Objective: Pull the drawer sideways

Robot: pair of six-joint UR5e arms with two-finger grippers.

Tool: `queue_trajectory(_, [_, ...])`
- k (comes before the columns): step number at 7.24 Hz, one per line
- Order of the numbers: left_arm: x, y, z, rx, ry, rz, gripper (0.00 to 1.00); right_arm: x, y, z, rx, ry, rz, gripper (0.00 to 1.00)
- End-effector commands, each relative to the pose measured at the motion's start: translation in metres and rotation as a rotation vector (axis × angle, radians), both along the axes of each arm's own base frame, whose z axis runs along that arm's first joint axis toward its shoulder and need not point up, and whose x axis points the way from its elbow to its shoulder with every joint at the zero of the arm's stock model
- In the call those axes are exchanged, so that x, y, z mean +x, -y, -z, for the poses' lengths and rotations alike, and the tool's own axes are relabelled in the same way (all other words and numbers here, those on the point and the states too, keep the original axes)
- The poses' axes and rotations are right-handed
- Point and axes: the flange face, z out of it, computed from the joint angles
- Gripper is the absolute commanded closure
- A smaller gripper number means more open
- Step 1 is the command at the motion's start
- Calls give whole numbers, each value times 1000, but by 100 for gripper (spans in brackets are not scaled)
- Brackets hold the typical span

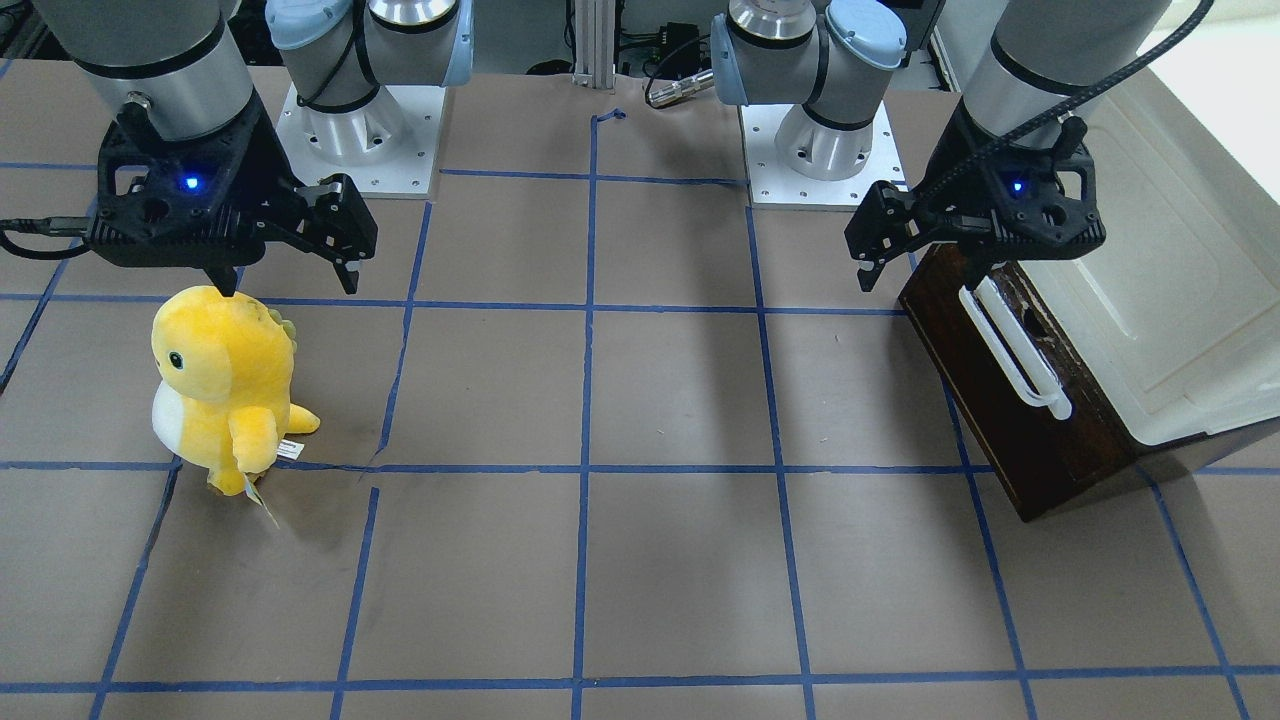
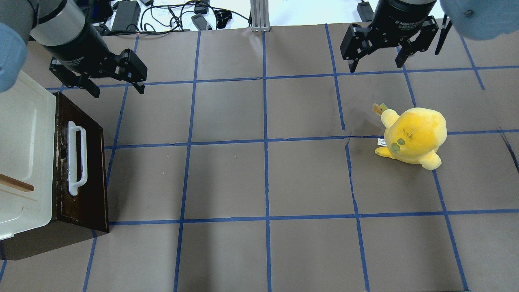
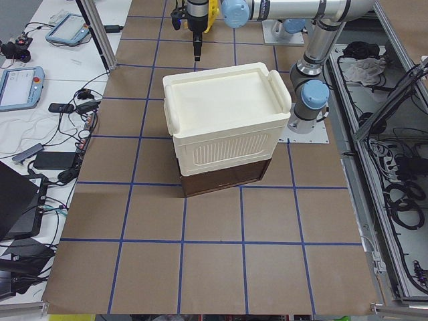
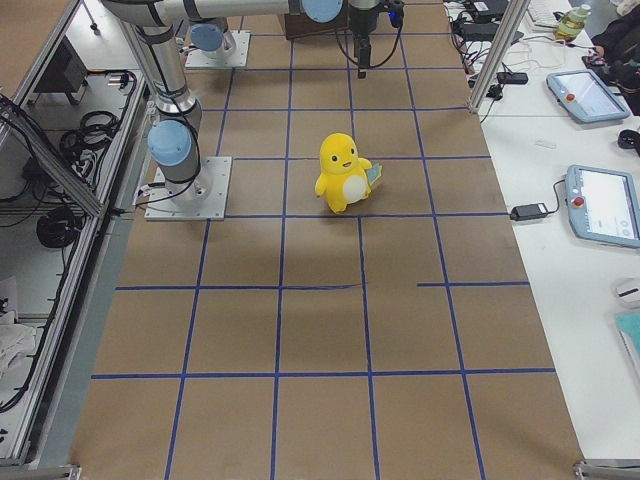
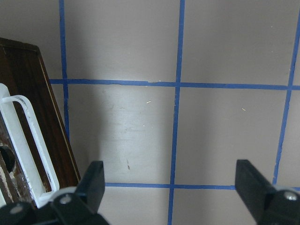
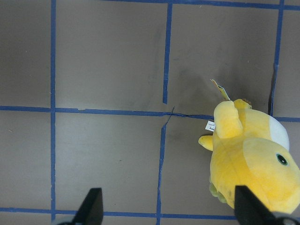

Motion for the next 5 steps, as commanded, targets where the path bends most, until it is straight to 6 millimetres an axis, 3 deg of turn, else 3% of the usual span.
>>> queue_trajectory(1, [0,0,0,0,0,0,0,0,0,0,0,-1,0,0])
queue_trajectory(5, [2,3,-1,-14,1,-5,0,0,0,0,0,0,0,0])
